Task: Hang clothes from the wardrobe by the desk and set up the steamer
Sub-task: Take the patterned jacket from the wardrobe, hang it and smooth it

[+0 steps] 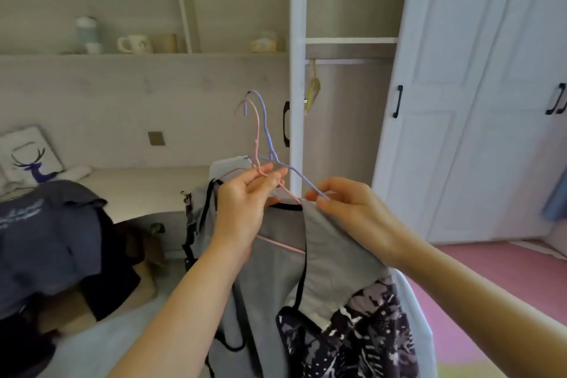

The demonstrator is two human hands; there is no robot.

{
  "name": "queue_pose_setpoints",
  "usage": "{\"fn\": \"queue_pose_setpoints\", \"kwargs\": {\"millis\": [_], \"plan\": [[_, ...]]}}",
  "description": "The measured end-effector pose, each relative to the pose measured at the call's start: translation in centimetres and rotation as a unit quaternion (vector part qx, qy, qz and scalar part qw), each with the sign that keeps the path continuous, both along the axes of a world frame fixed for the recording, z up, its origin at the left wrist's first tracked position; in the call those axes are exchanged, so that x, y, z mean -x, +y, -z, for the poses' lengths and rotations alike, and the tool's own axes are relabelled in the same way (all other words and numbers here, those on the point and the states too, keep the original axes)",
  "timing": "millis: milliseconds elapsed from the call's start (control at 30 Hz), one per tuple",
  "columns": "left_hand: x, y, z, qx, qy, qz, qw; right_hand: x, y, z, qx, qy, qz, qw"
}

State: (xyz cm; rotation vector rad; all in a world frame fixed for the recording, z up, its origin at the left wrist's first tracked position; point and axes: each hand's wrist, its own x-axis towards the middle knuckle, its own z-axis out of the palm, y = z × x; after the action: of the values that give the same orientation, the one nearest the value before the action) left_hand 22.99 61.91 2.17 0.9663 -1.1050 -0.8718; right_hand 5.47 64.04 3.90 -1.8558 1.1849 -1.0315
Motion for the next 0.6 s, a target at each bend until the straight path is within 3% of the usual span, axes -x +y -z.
{"fn": "queue_pose_setpoints", "kwargs": {"millis": [433, 600], "plan": [[-14.3, 0.2, 2.9, -0.030, 0.095, -0.079, 0.992, -15.3, -2.9, 3.0, -0.009, 0.017, -0.127, 0.992], [-20.0, -0.4, 4.1, -0.044, 0.141, -0.117, 0.982, -22.1, -3.9, 5.9, 0.106, 0.105, -0.109, 0.983]]}}
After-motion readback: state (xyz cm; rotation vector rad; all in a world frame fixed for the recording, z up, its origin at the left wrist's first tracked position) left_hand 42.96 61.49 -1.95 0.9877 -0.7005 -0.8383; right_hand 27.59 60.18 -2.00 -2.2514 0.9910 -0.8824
